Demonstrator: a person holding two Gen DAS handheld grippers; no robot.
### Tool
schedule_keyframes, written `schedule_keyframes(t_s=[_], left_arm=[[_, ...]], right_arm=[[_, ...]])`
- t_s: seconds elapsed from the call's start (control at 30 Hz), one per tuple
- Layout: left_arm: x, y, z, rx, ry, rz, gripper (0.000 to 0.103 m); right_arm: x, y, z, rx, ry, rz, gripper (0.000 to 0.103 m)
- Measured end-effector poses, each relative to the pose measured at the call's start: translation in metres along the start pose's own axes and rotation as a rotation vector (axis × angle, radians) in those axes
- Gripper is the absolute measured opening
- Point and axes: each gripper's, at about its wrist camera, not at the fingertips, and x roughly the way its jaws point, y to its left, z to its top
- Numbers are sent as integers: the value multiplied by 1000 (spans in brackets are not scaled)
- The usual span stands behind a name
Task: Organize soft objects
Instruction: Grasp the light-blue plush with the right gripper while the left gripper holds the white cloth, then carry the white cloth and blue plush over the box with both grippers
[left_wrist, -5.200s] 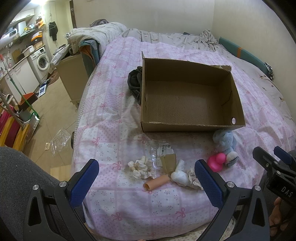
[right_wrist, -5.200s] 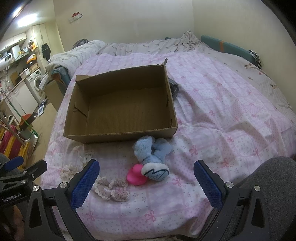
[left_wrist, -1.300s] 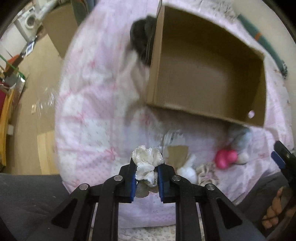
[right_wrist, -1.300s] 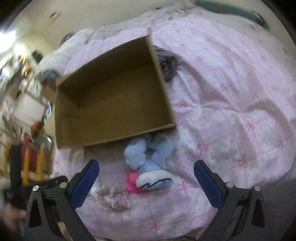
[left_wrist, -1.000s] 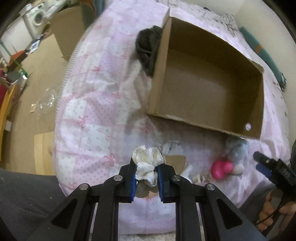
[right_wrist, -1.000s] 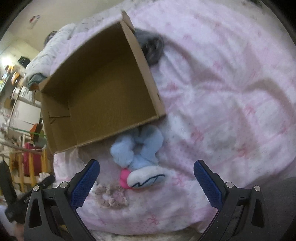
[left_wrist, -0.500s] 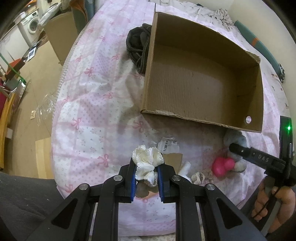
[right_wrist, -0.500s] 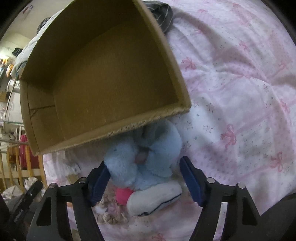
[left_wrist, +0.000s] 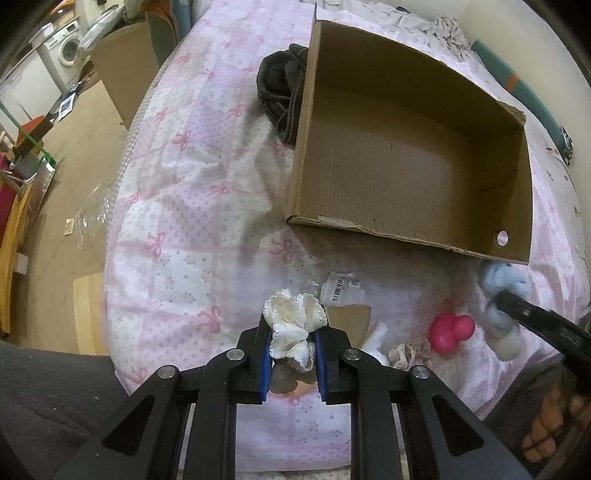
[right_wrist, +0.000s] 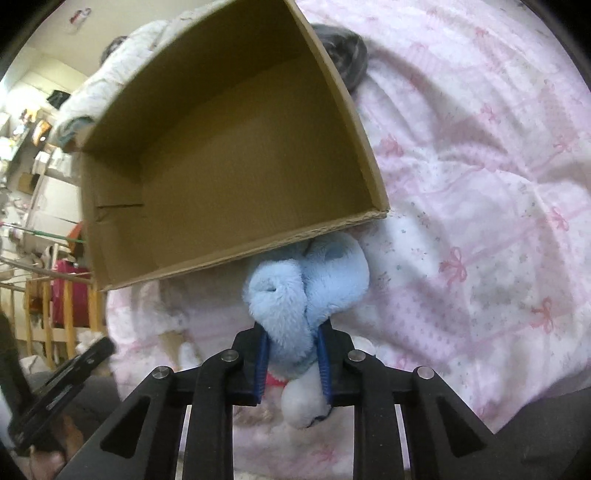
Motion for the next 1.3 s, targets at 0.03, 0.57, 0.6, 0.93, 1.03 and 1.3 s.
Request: schedule_keyframes(t_s=[0.03, 0.57, 0.6, 0.93, 1.03, 1.3], left_arm=[[0, 0, 0, 2, 0, 0, 17], [-15, 2, -1, -11, -56, 19, 17], [-19, 3, 2, -16, -59, 3, 17], [-71, -14, 56, -12, -188, -65, 17], [-76, -26, 74, 15, -211, -68, 17], [-69, -49, 102, 62, -220, -78, 17]], right_arm=[[-5, 4, -3, -11, -12, 6, 24], [-48, 29, -32, -116, -87, 125, 24], [-50, 29, -31, -114, -93, 135, 24], [-91, 39, -7, -159, -204, 191, 24], [-100, 42, 7, -174, -240, 193, 24], [-102, 48, 40, -195, -310, 182, 24]])
